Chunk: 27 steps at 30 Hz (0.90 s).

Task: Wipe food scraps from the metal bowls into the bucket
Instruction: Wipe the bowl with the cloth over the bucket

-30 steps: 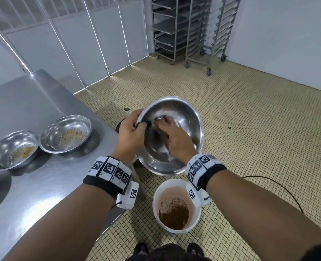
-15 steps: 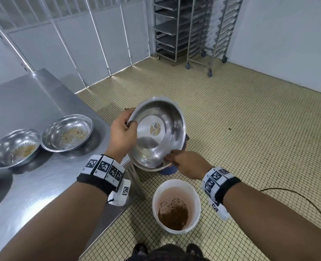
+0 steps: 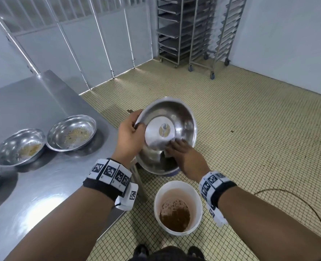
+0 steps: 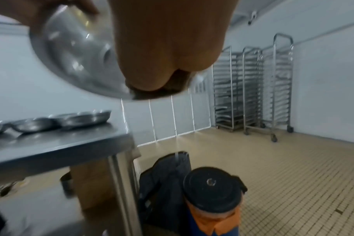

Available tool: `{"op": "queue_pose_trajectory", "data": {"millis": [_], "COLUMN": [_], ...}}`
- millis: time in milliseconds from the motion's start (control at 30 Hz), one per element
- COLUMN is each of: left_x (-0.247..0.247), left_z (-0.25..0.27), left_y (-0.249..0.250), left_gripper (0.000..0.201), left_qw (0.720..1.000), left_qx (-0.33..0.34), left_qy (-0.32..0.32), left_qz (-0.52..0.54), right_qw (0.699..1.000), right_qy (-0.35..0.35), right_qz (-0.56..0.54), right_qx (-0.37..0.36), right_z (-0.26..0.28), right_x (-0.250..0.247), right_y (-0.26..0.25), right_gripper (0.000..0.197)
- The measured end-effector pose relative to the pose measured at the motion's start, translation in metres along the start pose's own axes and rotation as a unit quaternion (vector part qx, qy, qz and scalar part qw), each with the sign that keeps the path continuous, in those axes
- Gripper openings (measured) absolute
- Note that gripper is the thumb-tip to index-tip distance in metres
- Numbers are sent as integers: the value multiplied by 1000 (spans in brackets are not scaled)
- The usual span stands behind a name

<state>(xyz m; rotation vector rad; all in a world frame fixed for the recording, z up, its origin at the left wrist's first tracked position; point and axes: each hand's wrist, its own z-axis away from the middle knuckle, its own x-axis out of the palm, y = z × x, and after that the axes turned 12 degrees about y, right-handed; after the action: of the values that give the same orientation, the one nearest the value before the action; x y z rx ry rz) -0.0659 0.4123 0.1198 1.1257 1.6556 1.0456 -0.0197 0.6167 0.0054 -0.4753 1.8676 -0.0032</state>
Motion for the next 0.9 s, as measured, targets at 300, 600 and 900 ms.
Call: {"op": "queue_pose_trajectory", "data": {"millis": [300, 600, 900], "left_x": [-19, -25, -30], "left_z": [-11, -6, 9], "left_y": [-22, -23, 1], "left_gripper": [42, 36, 33], "left_qw": [999, 999, 998], "left_qx": [-26, -17, 10], "left_qy": [30, 15, -57], "left_qz": [-34, -48, 20], "right_qw": [970, 977, 988], "right_qy": [-159, -6, 106], "right_qz": [-171, -206, -107], "right_qx": [61, 57, 20], "right_z": [15, -51, -86], "right_x": [-19, -88, -123], "right_y": [-35, -15, 1], "right_gripper": [31, 37, 40]}}
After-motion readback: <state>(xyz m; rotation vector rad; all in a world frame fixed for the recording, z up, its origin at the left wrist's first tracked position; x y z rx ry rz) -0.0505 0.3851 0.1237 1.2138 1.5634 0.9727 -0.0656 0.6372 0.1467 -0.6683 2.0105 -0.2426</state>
